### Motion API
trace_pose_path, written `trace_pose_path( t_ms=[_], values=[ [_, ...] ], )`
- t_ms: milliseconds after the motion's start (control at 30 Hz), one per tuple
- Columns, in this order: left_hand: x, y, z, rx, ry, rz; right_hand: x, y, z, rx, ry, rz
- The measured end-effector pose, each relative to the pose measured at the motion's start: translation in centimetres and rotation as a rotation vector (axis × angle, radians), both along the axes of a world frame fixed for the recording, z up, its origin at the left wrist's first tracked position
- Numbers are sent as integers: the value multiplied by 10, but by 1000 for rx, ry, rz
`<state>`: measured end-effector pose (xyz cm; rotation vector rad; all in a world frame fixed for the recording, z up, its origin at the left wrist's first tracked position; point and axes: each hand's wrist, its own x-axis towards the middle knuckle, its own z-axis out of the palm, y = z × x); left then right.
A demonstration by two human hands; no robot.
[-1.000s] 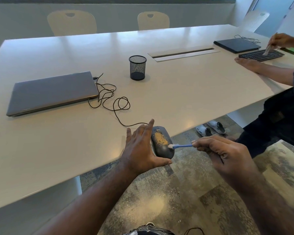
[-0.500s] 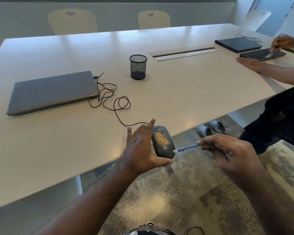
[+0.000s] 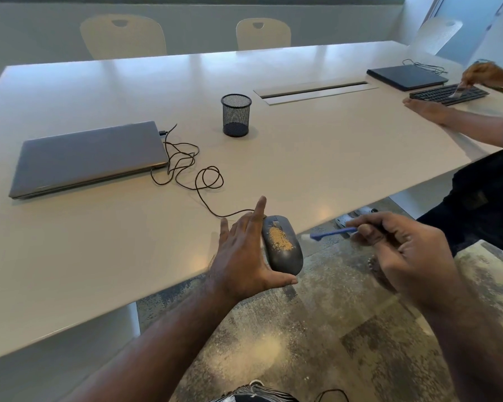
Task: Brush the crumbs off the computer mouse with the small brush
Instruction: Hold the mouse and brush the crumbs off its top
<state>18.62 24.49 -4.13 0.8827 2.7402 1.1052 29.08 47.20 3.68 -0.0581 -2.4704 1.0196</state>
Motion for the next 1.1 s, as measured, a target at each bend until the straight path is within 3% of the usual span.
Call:
trace_pose_path(
  t_ms=[267,633,900,1100],
  values=[
    [5,6,3,-2,26,-43,-34,-23,6,159,127,109],
    [5,2,5,-26,13,-26,-51,-36,14,478,26,332],
    [8,4,6,-86,27,-54,-49,-23,26,425,58,278],
    [7,6,8,-93,30,-48,-48,-28,22,526,8,340]
  ],
)
